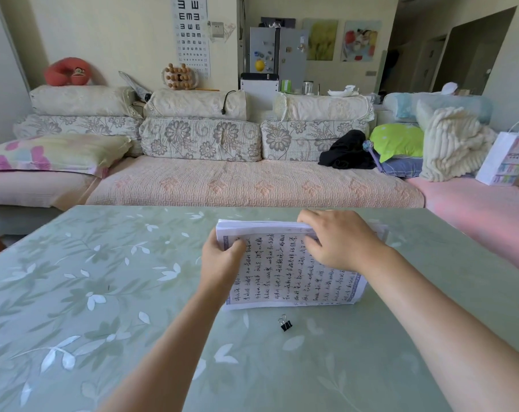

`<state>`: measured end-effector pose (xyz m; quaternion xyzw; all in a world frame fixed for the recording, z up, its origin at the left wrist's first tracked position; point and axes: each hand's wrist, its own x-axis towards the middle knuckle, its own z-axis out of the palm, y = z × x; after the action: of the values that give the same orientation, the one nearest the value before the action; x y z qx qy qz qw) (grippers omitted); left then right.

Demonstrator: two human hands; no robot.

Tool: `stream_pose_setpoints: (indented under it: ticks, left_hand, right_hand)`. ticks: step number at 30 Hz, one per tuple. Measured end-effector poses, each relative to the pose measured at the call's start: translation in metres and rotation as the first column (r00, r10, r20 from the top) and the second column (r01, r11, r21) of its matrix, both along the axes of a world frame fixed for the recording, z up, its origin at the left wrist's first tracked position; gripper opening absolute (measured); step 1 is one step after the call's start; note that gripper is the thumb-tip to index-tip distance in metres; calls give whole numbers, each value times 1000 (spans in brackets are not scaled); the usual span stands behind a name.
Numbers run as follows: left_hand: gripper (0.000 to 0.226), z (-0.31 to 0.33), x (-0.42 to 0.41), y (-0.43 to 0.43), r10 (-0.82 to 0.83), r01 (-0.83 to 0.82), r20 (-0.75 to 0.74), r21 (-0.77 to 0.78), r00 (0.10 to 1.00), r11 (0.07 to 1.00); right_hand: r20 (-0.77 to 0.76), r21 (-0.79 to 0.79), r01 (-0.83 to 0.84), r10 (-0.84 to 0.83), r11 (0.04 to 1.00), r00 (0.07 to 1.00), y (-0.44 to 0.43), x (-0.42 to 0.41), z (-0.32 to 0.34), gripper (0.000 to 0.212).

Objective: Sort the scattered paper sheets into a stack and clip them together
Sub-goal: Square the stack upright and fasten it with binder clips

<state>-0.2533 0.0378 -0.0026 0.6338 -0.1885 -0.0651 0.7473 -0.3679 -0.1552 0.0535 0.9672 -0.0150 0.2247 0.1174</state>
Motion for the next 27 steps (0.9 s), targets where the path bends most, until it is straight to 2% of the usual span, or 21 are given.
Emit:
stream_pose_setpoints:
  ticks: [7,11,14,15,16,17,18,19,20,21,22,24,26,27]
  left_hand:
    - [23,-5,15,7,-79,52,142,186,987,981]
    - [20,0,20,7,-77,47,126,226,989,973]
    - [18,7,18,6,-116,83,106,276,988,958]
    - [21,12,19,7,-97,46,148,314,984,948]
    - [30,18,21,10,-49,-72,282,404,958,912]
    - [44,27,22,10,1,-280,502,481,865,831]
    - [59,37,21,8,-2,-480,721,463,693,745]
    - [69,49,15,0,-53,-588,864,385,501,712]
    - [73,62,3,-14,-130,-597,921,341,368,726]
    - [74,72,-11,-33,-226,-574,930,359,291,736]
    - [73,76,-26,-52,-336,-552,909,417,248,722]
    - [63,67,-44,-85,-520,-556,824,548,227,625]
    - [45,53,-40,-99,-567,-574,790,582,233,576]
    - [37,50,-36,-101,-554,-575,803,566,221,591]
  right_hand:
    - [12,55,6,-6,998,1000,-11,-8,0,16]
    - [22,103,106,-109,989,994,-38,-31,4,23]
    - [23,152,133,-138,979,990,-45,-42,2,19]
    - [24,151,128,-133,980,991,-44,-42,0,17]
    - [32,144,117,-122,983,992,-43,-40,0,15]
    - [43,139,105,-112,985,993,-42,-40,0,15]
    - [51,137,94,-102,986,993,-41,-39,-1,15]
    - [55,136,89,-97,987,994,-41,-38,0,17]
    - [53,134,89,-97,987,994,-42,-38,0,18]
    - [55,133,87,-95,987,994,-42,-37,0,17]
    - [64,132,81,-91,988,994,-42,-37,-1,15]
    - [98,123,51,-63,991,993,-41,-38,-2,12]
    - [125,107,11,-24,994,992,-44,-38,-4,12]
    - [152,120,-8,-10,993,988,-47,-38,-6,12]
